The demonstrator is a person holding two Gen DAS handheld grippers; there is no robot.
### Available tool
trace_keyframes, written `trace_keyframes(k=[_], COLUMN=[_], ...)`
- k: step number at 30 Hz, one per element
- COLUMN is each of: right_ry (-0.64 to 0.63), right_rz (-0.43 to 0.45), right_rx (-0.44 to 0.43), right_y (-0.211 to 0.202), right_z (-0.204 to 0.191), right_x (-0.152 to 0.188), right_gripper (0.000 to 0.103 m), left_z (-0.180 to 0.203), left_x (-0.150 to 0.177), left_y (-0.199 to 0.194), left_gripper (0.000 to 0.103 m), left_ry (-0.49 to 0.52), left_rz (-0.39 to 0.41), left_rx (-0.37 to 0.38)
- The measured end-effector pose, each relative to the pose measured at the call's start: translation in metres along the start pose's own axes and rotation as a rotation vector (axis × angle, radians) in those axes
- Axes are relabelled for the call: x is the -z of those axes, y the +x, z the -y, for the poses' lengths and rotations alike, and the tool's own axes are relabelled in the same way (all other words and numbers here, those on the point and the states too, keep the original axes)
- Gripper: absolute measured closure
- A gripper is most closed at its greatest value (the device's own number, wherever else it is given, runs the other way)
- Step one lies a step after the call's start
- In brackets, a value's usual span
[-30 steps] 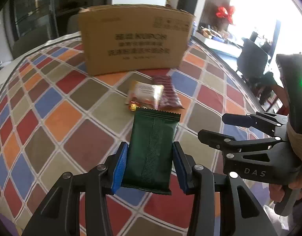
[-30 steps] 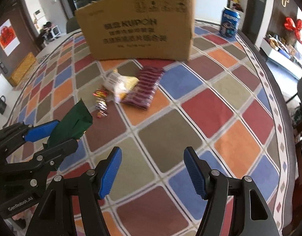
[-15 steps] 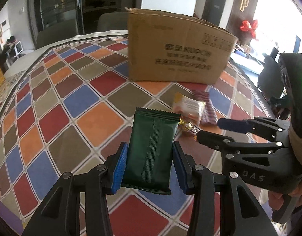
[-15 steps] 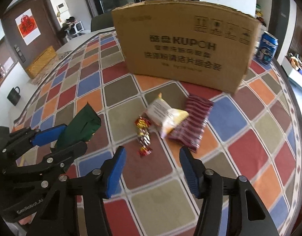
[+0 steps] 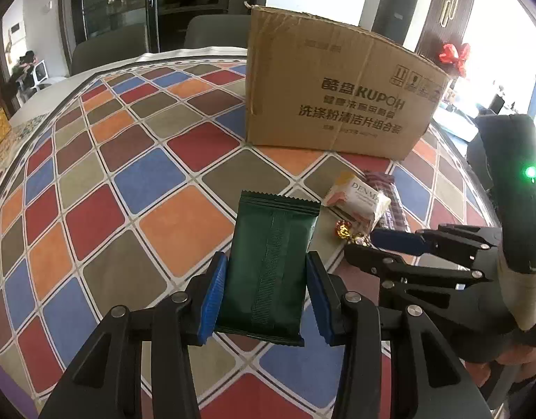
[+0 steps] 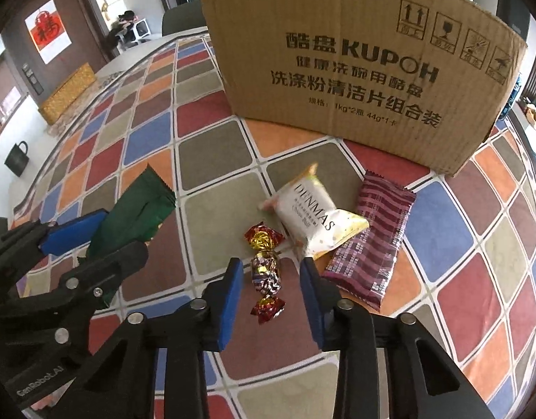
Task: Organize snacks
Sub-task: 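Grasp the dark green packet with the left gripper while the right grasps the wrapped candy, then carry the green packet and candy into the box and open both grippers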
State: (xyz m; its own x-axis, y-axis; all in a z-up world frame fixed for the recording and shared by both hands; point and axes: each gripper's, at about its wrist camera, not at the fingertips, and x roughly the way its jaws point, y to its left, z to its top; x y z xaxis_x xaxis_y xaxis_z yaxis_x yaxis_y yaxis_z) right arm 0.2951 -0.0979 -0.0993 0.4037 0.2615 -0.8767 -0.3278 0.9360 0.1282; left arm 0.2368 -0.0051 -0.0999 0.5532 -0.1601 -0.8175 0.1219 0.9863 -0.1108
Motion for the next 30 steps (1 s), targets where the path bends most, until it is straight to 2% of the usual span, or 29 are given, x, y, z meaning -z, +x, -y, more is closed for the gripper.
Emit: trace_keyframes(k=[4,6,15,30], right_ry=[0.0,-0.005,-0.009,0.037], right_rz=[-0.009,-0.01,0.019,0.152], right_rx=[-0.005,-0.007,-0.018,-0.025], right_y=[0.004,0.005,-0.003,-0.06], right_z=[-0.001,-0.001,-0.004,0.009], right_x=[0.0,0.0,0.001,-0.003], right_gripper=[0.077,0.083,0.083,0.083], left_z=[-0.001,-0.002,0.001,0.018], left_x=[-0.002,-0.002,-0.006,-0.031], left_y=[0.003,0.005,-0.002,-0.035], left_gripper=[0.058,0.058,0.058,0.058], left_ry=[-0.005,-0.006,-0.005,0.027], left_rz=[-0.004,-0.005,0.012,0.113], left_rx=[-0.004,-0.006,-0.007,0.004])
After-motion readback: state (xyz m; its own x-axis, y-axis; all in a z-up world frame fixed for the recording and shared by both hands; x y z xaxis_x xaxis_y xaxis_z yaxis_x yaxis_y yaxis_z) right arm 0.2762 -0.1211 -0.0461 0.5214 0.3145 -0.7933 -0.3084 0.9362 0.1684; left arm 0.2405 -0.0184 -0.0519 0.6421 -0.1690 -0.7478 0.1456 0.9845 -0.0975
